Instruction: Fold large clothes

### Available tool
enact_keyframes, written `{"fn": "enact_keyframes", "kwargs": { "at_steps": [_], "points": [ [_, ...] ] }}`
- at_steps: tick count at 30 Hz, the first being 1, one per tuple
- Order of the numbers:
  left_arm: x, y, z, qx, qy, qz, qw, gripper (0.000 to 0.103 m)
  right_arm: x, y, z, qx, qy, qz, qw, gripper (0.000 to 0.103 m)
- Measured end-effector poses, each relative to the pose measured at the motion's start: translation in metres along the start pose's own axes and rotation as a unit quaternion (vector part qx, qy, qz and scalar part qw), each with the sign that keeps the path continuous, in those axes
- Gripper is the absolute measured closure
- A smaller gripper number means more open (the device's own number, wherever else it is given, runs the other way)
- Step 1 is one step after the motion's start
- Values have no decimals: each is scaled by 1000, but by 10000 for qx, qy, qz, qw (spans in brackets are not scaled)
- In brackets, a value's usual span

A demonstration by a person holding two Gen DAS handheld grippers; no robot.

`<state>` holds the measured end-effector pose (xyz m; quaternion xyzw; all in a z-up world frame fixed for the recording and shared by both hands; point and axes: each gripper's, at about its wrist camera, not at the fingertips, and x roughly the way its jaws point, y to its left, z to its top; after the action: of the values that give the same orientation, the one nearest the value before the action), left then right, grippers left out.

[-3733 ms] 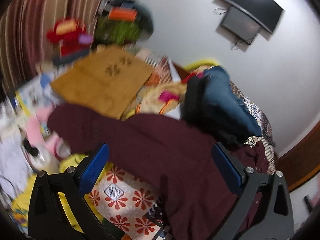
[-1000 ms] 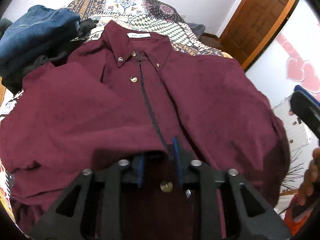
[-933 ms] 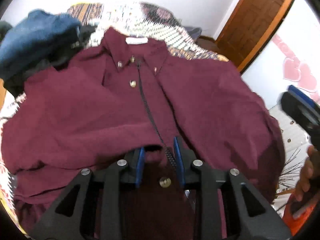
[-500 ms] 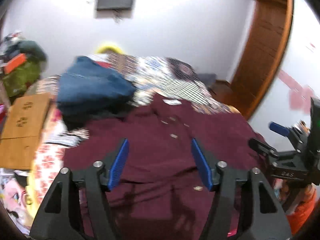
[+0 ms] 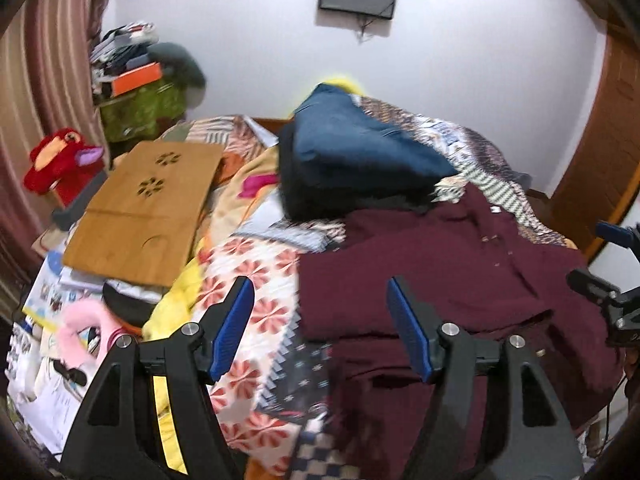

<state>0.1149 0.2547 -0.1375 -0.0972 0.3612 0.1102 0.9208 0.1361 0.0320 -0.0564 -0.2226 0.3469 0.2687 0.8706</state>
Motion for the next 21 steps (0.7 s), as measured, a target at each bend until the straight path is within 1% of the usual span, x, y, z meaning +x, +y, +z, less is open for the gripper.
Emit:
{"fn": "enact_keyframes", "kwargs": {
  "at_steps": [2, 4, 6, 8, 12, 13, 14, 15, 16, 18, 21],
  "points": [
    [3, 10, -7, -45, 59, 42, 10000, 35, 21, 25, 5, -397, 242, 202, 9987, 2],
    [8, 19, -14, -75, 119, 114, 9998, 35, 35, 43, 7, -593, 427, 402, 9965, 2],
    [13, 27, -19, -131, 177, 109, 9997, 35, 53, 62, 9, -774, 620, 565, 9935, 2],
    [18, 34, -23, -182, 236, 89, 9995, 35, 68, 79, 11, -997, 757, 653, 9900, 6],
    [27, 47, -30, -293, 345, 73, 9989, 35, 94, 100, 15, -1352, 948, 735, 9835, 9],
    [31, 50, -31, -332, 379, 67, 9987, 35, 103, 103, 16, -1436, 981, 690, 9823, 13],
    [34, 53, -33, -374, 419, 64, 9984, 35, 110, 105, 16, -1499, 1029, 642, 9812, 22],
    [38, 55, -35, -407, 460, 71, 9981, 35, 122, 107, 15, -1567, 1172, 590, 9789, 28],
    [41, 57, -36, -417, 490, 72, 9979, 35, 131, 108, 15, -1580, 1319, 627, 9766, 35],
    [47, 59, -39, -418, 546, 60, 9976, 35, 145, 107, 13, -1478, 1604, 816, 9725, 36],
    [56, 60, -43, -416, 649, 23, 9970, 35, 152, 106, 10, -1368, 1794, 1013, 9689, 36]
  ]
}}
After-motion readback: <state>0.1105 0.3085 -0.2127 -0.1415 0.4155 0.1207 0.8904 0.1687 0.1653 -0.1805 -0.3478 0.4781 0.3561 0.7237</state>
